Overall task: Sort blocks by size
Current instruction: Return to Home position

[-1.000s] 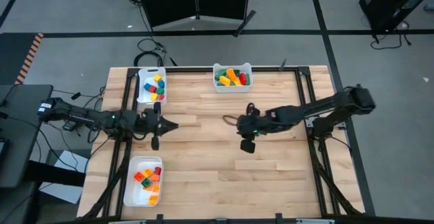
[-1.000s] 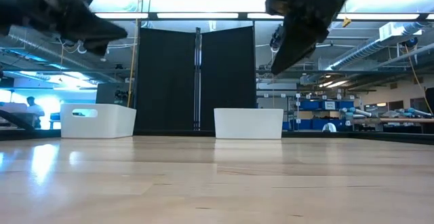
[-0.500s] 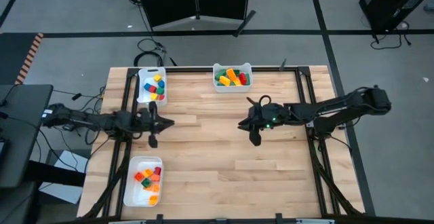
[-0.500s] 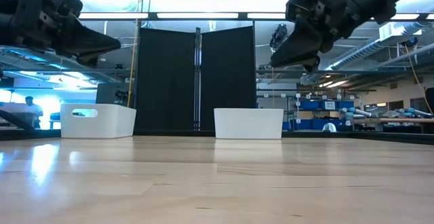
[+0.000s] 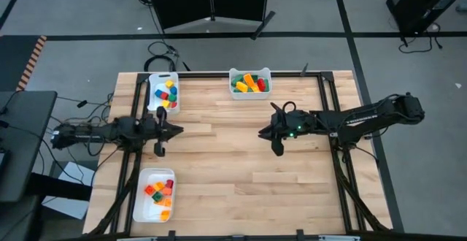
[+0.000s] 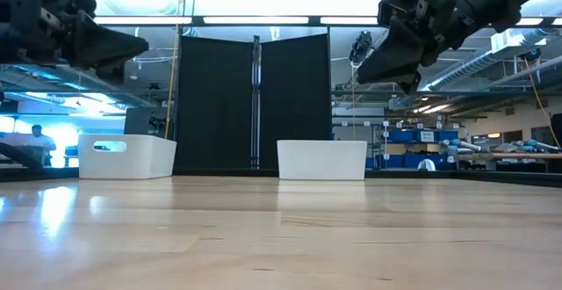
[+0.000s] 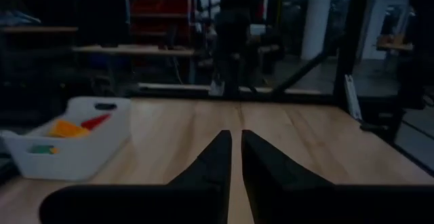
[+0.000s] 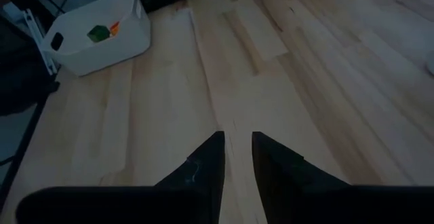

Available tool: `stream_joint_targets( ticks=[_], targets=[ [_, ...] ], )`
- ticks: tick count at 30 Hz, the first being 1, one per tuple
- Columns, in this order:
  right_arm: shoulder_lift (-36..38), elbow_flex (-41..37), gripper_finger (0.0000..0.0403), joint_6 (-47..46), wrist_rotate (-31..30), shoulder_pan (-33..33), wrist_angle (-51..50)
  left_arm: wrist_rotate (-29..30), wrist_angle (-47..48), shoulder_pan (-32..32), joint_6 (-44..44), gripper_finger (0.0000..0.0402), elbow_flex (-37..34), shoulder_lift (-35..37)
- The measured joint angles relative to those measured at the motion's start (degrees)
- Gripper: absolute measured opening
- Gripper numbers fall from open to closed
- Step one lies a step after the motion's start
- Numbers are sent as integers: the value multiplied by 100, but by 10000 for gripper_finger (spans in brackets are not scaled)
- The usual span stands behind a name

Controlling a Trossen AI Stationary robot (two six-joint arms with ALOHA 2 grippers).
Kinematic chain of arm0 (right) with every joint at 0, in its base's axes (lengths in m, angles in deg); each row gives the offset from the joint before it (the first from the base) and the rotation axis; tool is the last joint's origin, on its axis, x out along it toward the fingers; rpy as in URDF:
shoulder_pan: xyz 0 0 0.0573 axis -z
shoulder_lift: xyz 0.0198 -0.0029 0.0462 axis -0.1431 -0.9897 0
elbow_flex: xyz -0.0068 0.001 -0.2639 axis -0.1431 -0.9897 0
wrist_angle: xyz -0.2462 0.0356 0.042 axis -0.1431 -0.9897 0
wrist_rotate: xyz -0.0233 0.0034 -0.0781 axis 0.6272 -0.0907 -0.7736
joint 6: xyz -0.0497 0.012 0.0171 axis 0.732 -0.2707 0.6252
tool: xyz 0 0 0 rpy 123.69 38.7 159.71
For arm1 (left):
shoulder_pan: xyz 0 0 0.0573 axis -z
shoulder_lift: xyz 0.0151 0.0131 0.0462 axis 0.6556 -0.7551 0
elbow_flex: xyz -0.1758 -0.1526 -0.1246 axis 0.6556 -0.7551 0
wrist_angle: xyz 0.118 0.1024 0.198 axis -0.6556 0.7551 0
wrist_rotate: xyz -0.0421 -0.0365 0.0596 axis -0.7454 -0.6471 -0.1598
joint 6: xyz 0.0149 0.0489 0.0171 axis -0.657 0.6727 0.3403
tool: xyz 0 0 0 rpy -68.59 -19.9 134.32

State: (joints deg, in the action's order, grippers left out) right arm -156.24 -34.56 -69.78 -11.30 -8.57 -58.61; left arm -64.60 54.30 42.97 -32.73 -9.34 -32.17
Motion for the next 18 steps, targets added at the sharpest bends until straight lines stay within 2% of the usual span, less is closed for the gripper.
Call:
stream_joint_targets(
  ticks=[2, 5, 8, 15, 18],
  targets=[
    [0, 0, 87, 1, 0, 0, 49, -64, 0, -120, 39, 44, 0, 163],
    [0, 0, 85, -21, 0, 0, 176, -494, -42, -282, -3, 44, 0, 405],
    [-3, 0, 85, -20, 0, 0, 259, -729, -172, -386, -33, 44, 0, 407],
    [-3, 0, 86, -70, 0, 0, 377, -711, -297, -468, -49, 44, 0, 405],
    [16, 0, 85, -90, 1, -12, 388, -428, -102, -468, -47, 44, -2, 405]
  ],
)
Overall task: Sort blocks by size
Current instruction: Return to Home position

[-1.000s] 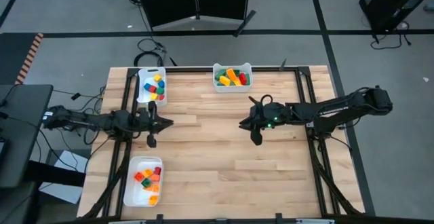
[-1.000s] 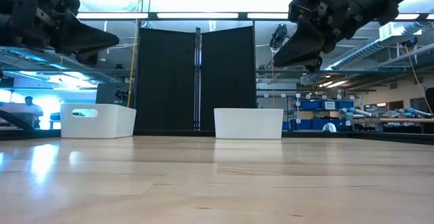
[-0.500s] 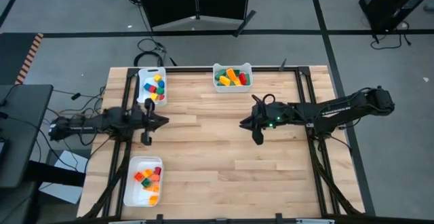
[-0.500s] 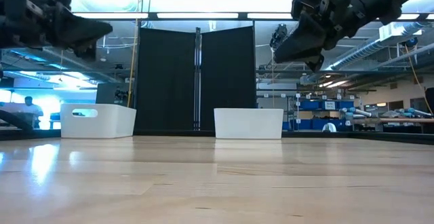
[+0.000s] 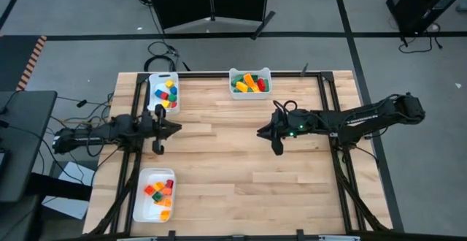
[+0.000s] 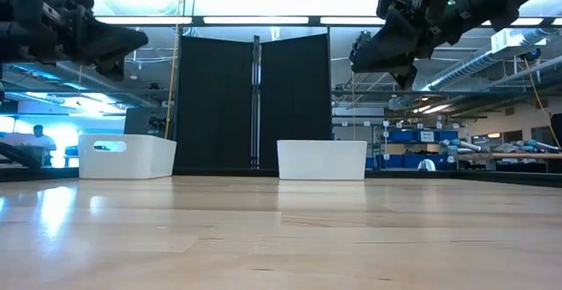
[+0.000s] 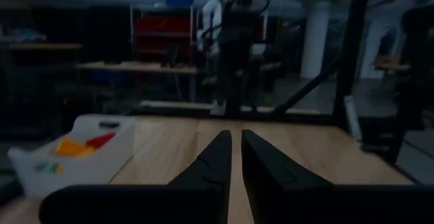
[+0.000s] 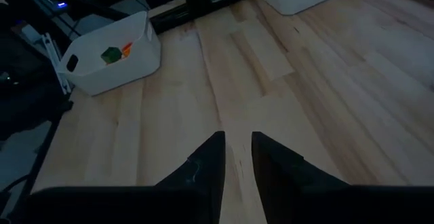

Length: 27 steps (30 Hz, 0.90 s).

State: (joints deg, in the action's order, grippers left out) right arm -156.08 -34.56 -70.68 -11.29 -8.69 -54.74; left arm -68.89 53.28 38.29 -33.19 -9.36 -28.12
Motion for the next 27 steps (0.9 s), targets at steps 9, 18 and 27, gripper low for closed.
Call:
stream_joint_targets(
  ticks=[9, 18, 27],
  targets=[
    [459, -271, 85, 358, -239, -225, 253, 55, 549, 4, -1006, 44, 0, -2],
    [1553, -2123, 87, -39, -423, -767, 2455, -765, 604, 4, -2272, 44, 0, -2],
    [2795, -3203, 86, -371, -703, -1101, 2586, -480, 658, 4, -1112, 44, -2, -2]
  ],
)
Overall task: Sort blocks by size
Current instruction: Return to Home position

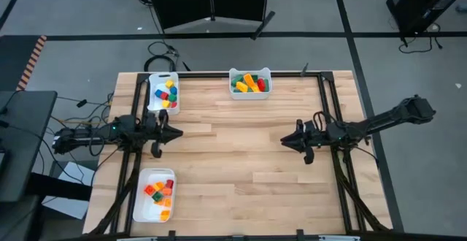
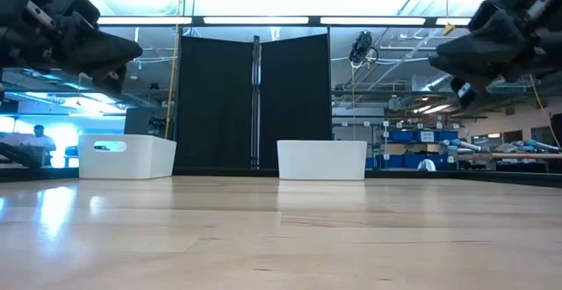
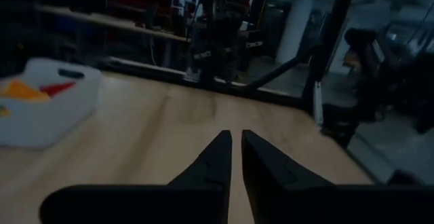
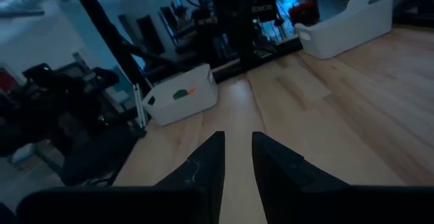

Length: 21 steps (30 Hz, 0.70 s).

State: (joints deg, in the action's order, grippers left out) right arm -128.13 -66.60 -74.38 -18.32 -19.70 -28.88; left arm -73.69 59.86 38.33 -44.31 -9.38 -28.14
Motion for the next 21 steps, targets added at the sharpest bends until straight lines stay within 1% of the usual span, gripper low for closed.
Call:
stream_joint_targets(
  ticks=[1, 6, 12, 15, 21],
  targets=[
    [152, -90, 87, 13, 0, -14, 5, 16, 3, 0, 186, 44, 0, 0],
    [811, -123, 85, 25, 108, -49, -950, 55, 16, 0, 683, 44, 0, 0],
    [1500, -123, 86, 66, 174, -49, -1996, 76, -44, 0, 689, 44, 0, 0],
    [1826, -123, 86, 164, 392, -49, -2449, 74, -81, 0, 689, 44, 0, 0],
    [2417, -123, 85, 141, 455, -49, -3082, 74, -80, 0, 689, 44, 0, 0]
  ],
)
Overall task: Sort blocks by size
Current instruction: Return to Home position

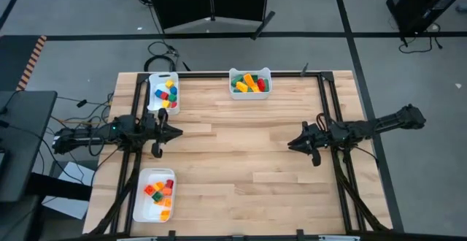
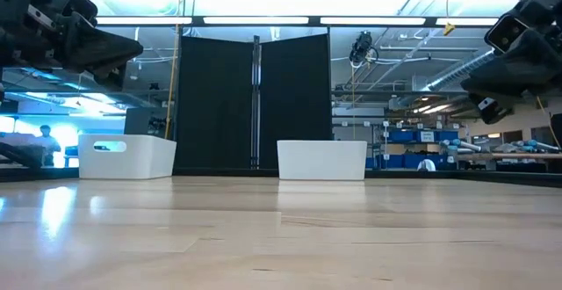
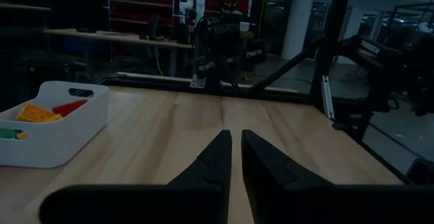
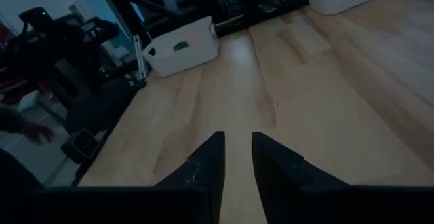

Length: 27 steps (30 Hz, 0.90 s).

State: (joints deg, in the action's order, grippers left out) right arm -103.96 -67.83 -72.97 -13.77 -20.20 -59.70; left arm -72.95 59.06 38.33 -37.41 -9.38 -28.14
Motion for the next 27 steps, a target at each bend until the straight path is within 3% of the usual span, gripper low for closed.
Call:
stream_joint_targets(
  ticks=[9, 21, 27],
  targets=[
    [421, 2, 85, 387, 162, 115, -155, -7, -2, 0, 0, 44, 0, 0],
    [428, 2, 85, 945, 111, 1245, -151, -11, -2, 0, -2, 44, 0, 0],
    [575, 53, 87, 965, 1097, 1371, -217, -11, -5, 0, -2, 44, 0, 0]
  ],
)
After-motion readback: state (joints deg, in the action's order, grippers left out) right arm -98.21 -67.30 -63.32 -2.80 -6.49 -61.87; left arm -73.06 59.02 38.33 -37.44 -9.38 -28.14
